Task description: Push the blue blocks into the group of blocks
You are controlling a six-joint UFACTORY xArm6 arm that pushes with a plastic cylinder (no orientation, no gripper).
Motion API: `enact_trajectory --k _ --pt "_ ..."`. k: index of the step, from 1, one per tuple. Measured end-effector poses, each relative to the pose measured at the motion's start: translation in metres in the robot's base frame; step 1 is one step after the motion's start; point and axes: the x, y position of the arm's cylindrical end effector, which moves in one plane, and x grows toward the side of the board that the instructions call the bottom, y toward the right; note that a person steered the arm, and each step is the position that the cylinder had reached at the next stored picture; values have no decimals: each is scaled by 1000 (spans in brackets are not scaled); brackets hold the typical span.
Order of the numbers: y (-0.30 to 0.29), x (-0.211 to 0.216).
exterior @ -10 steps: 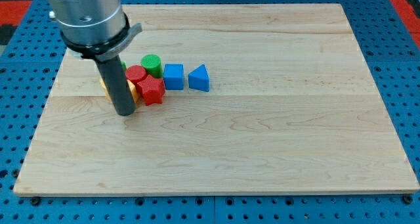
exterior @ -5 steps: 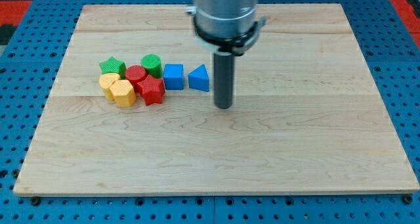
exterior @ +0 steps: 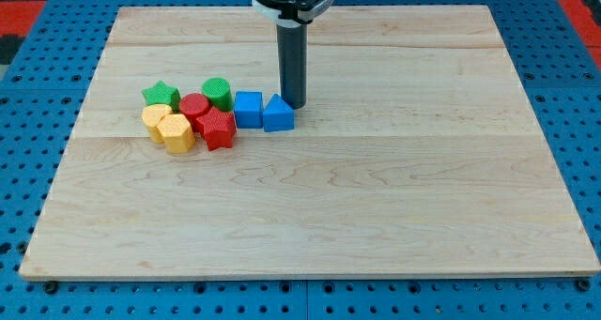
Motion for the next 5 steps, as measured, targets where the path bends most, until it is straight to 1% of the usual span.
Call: enact_trajectory --k 1,2,5 --pt "46 10" --pt "54 24" --pt "19 23"
